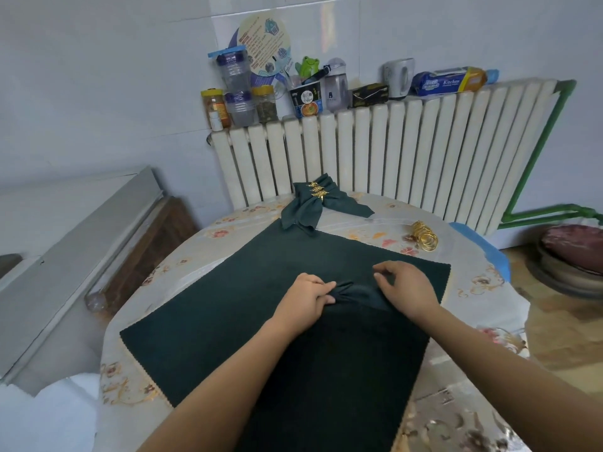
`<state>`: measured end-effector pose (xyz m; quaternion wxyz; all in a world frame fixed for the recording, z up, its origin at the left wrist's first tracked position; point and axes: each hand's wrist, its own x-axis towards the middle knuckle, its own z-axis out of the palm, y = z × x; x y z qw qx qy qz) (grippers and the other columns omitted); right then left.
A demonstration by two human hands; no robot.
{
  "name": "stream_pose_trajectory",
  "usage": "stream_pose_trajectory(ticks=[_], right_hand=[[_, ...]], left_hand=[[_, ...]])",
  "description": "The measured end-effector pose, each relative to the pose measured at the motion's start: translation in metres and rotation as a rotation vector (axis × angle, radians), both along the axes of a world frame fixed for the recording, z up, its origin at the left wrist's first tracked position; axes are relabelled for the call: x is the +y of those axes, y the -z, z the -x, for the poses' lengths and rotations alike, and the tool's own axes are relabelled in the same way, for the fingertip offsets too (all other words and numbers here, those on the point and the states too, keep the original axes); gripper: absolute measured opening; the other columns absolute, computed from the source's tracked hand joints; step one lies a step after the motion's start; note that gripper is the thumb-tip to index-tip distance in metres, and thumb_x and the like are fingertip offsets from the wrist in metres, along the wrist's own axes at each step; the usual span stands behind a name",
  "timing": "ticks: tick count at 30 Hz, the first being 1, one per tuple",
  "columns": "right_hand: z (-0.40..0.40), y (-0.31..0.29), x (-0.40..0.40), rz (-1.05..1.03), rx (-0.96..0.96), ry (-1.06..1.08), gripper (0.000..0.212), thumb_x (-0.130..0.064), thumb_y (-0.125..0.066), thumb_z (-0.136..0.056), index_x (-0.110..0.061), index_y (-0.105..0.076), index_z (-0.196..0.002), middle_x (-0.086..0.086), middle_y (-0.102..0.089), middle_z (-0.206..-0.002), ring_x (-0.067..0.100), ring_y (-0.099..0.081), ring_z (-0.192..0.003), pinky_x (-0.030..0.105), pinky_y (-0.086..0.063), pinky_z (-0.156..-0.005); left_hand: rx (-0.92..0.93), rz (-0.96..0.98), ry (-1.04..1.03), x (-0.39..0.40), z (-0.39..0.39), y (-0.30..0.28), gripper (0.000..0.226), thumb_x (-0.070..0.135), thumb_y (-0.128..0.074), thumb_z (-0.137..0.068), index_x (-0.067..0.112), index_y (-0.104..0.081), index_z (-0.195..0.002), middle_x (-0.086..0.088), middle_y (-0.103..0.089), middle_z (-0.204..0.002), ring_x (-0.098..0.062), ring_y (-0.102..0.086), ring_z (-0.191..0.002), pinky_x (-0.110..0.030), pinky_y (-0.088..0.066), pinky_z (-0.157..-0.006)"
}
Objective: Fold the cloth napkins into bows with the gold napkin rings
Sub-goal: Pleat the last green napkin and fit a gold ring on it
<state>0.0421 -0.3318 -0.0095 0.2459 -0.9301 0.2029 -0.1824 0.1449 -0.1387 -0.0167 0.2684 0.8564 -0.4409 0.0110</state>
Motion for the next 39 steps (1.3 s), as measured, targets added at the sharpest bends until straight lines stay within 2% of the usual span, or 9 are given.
stream_pose_trajectory(ticks=[4,10,14,22,27,32,35,39], right_hand=[[-0.017,0.002,-0.048,0.041,0.003,0.179,0.029,-0.031,-0.056,-0.091,-0.018,-0.064,-0.116,0.005,-0.062,-0.119,0.022,-0.055,-0.108,0.036,-0.045,-0.095],[-0.041,0.011,-0.1,0.078,0.032,0.474,0.043,-0.031,-0.057,-0.088,-0.009,-0.052,-0.125,0.015,-0.051,-0.125,0.031,-0.043,-0.115,0.039,-0.034,-0.097],[-0.057,0.021,-0.127,-0.029,0.072,0.55,0.056,-0.034,-0.061,-0.086,-0.006,-0.044,-0.131,0.017,-0.046,-0.131,0.033,-0.043,-0.117,0.04,-0.034,-0.099],[-0.067,0.035,-0.143,-0.025,0.1,0.54,0.052,-0.036,-0.06,-0.088,-0.003,-0.049,-0.126,0.017,-0.049,-0.125,0.033,-0.046,-0.113,0.04,-0.039,-0.094],[-0.056,0.029,-0.139,-0.132,0.009,0.541,0.05,-0.033,-0.065,-0.084,-0.006,-0.051,-0.125,0.015,-0.049,-0.126,0.032,-0.048,-0.113,0.041,-0.041,-0.091],[-0.038,0.01,-0.123,-0.148,-0.089,0.492,0.051,-0.041,-0.066,-0.082,-0.014,-0.055,-0.124,0.007,-0.056,-0.122,0.026,-0.051,-0.111,0.038,-0.043,-0.087],[-0.02,-0.004,-0.105,-0.28,-0.146,0.378,0.047,-0.037,-0.069,-0.081,-0.017,-0.057,-0.122,0.002,-0.06,-0.119,0.021,-0.054,-0.107,0.034,-0.044,-0.088],[0.006,-0.019,-0.079,-0.513,-0.146,0.232,0.044,-0.032,-0.073,-0.079,-0.02,-0.058,-0.118,-0.002,-0.061,-0.109,0.014,-0.055,-0.095,0.028,-0.042,-0.079]], left_hand=[[-0.002,0.02,0.028,-0.051,-0.023,-0.003,0.035,0.018,-0.057,-0.093,0.009,-0.059,-0.127,-0.008,-0.064,-0.113,-0.023,-0.046,-0.109,-0.011,-0.026,-0.091],[-0.035,0.001,0.056,-0.102,-0.053,0.0,0.037,0.018,-0.056,-0.094,0.008,-0.056,-0.129,-0.008,-0.063,-0.112,-0.024,-0.047,-0.108,-0.023,-0.03,-0.101],[-0.042,0.018,0.064,-0.123,-0.07,0.01,0.038,0.019,-0.056,-0.094,0.008,-0.055,-0.13,-0.006,-0.063,-0.107,-0.021,-0.045,-0.104,-0.014,-0.027,-0.089],[-0.073,0.081,0.063,-0.133,-0.075,0.026,0.035,0.012,-0.063,-0.089,0.005,-0.061,-0.123,-0.007,-0.065,-0.095,-0.023,-0.049,-0.094,-0.015,-0.029,-0.082],[-0.103,0.089,0.07,-0.125,-0.071,0.023,0.033,0.009,-0.067,-0.085,0.004,-0.065,-0.117,-0.008,-0.066,-0.09,-0.024,-0.051,-0.089,-0.023,-0.037,-0.081],[-0.107,0.122,0.026,-0.104,-0.07,0.011,0.032,0.009,-0.068,-0.084,0.005,-0.066,-0.116,-0.006,-0.066,-0.092,-0.023,-0.052,-0.09,-0.024,-0.039,-0.08],[-0.092,0.141,-0.024,-0.086,-0.06,-0.001,0.032,0.01,-0.067,-0.085,0.007,-0.066,-0.117,-0.006,-0.067,-0.096,-0.021,-0.051,-0.094,-0.02,-0.035,-0.082],[-0.078,0.147,-0.066,-0.06,-0.047,-0.013,0.032,0.012,-0.066,-0.087,0.009,-0.065,-0.119,-0.004,-0.066,-0.101,-0.02,-0.051,-0.099,-0.014,-0.03,-0.084]])
